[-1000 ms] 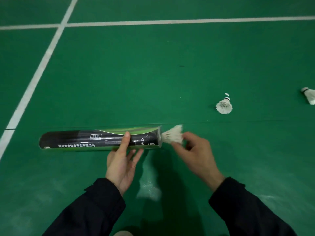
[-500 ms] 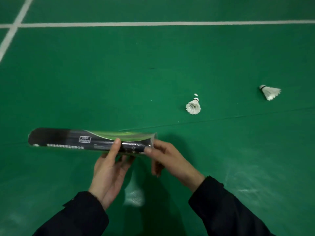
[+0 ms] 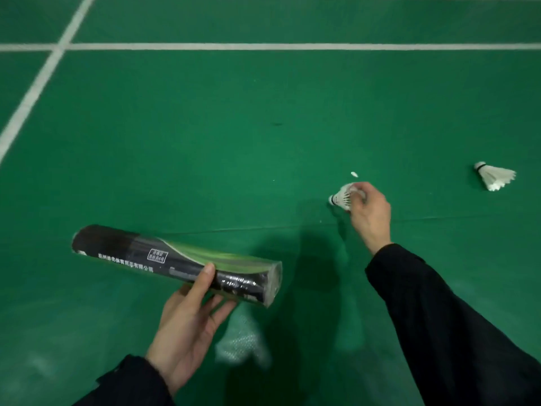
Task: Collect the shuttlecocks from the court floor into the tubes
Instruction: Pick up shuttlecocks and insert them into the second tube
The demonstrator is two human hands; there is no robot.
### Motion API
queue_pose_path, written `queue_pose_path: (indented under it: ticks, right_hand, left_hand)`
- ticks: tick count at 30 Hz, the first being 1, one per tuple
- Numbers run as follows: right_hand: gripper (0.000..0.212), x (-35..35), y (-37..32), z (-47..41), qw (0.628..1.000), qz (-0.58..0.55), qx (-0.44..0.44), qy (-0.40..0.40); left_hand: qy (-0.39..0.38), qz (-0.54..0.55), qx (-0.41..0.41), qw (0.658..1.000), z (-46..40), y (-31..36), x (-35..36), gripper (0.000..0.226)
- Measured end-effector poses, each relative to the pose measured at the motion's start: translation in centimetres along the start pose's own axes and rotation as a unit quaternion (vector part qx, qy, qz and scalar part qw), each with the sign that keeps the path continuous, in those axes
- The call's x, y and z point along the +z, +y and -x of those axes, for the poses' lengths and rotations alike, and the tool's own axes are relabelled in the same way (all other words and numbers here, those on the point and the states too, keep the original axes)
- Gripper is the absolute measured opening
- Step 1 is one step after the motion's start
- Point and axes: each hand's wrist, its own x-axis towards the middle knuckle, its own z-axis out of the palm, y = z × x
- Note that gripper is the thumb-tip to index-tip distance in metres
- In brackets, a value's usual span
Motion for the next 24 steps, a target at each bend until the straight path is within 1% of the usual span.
queue_pose_path:
  ticks: [1,2,3,5,7,8,9,10,12,13,14,16,17,18,19,20,22,24]
  right_hand:
    - [0.019,-0.7,-1.2,2.0,0.994,-0.104,0.019,0.006]
    - [0.018,-1.3,-2.6,4.7,0.980,-0.195,0.031,0.003]
    - [0.022,-1.8,-4.0,7.7,0.965,-0.261,0.030,-0.014]
    - [0.027,-1.8,-5.9,13.2,0.943,-0.321,0.038,-0.079]
    - [0.029,-0.6,-6.9,17.1,0.938,-0.316,0.051,-0.130]
    - [0.026,0.2,-7.2,18.3,0.941,-0.309,0.059,-0.124]
    - [0.020,1.0,-7.3,19.0,0.944,-0.307,0.078,-0.091]
    - [0.019,1.4,-7.5,19.5,0.944,-0.309,0.101,-0.049]
    - [0.027,1.3,-7.8,20.2,0.938,-0.325,0.122,0.011]
    - [0.028,1.0,-7.9,20.7,0.933,-0.343,0.108,0.026]
    - [0.025,0.5,-8.1,21.3,0.933,-0.350,0.073,0.034]
    - [0.013,-0.3,-8.3,22.4,0.951,-0.305,-0.034,0.042]
    - [0.010,-0.5,-8.3,22.8,0.957,-0.276,-0.083,0.033]
    - [0.011,-0.5,-8.0,23.0,0.958,-0.262,-0.114,0.013]
    - [0.013,-0.2,-7.5,23.2,0.958,-0.256,-0.125,-0.020]
    - [0.014,0.1,-7.4,23.3,0.960,-0.247,-0.119,-0.058]
    - [0.024,0.9,-7.1,23.5,0.963,-0.221,-0.072,-0.133]
    - [0.023,0.9,-7.8,23.3,0.947,-0.249,-0.023,-0.200]
  left_hand:
    - [0.006,0.003,0.006,1.000,-0.1,0.2,0.0,0.054]
    - [0.012,0.007,0.011,1.000,-0.2,0.4,0.1,0.054]
    - [0.015,0.012,0.014,1.000,-0.4,0.4,0.3,0.055]
    - [0.015,0.015,0.007,1.000,-0.6,0.1,1.0,0.056]
    - [0.011,0.013,-0.005,1.000,-0.5,-0.5,1.7,0.057]
    - [0.008,0.011,-0.008,1.000,-0.3,-0.9,2.0,0.057]
    - [0.004,0.009,-0.010,1.000,-0.2,-1.2,2.3,0.056]
    - [0.000,0.008,-0.010,1.000,-0.1,-1.4,2.5,0.055]
    - [-0.010,0.010,-0.006,1.000,0.3,-1.4,2.8,0.051]
    - [-0.015,0.011,-0.002,1.000,0.4,-1.2,2.9,0.048]
    - [-0.017,0.012,0.000,1.000,0.5,-1.0,3.0,0.046]
    - [-0.016,0.016,0.002,1.000,0.7,-0.8,3.1,0.043]
    - [-0.016,0.020,0.004,1.000,0.7,-0.7,3.1,0.043]
    - [-0.014,0.024,0.007,1.000,0.8,-0.7,3.2,0.044]
    - [-0.010,0.024,0.010,1.000,0.8,-0.8,3.1,0.044]
    - [-0.007,0.019,0.013,1.000,0.9,-0.9,3.1,0.045]
    - [-0.007,0.006,0.013,1.000,1.3,-1.4,3.2,0.054]
    - [-0.014,0.000,0.013,1.000,1.7,-1.8,3.1,0.059]
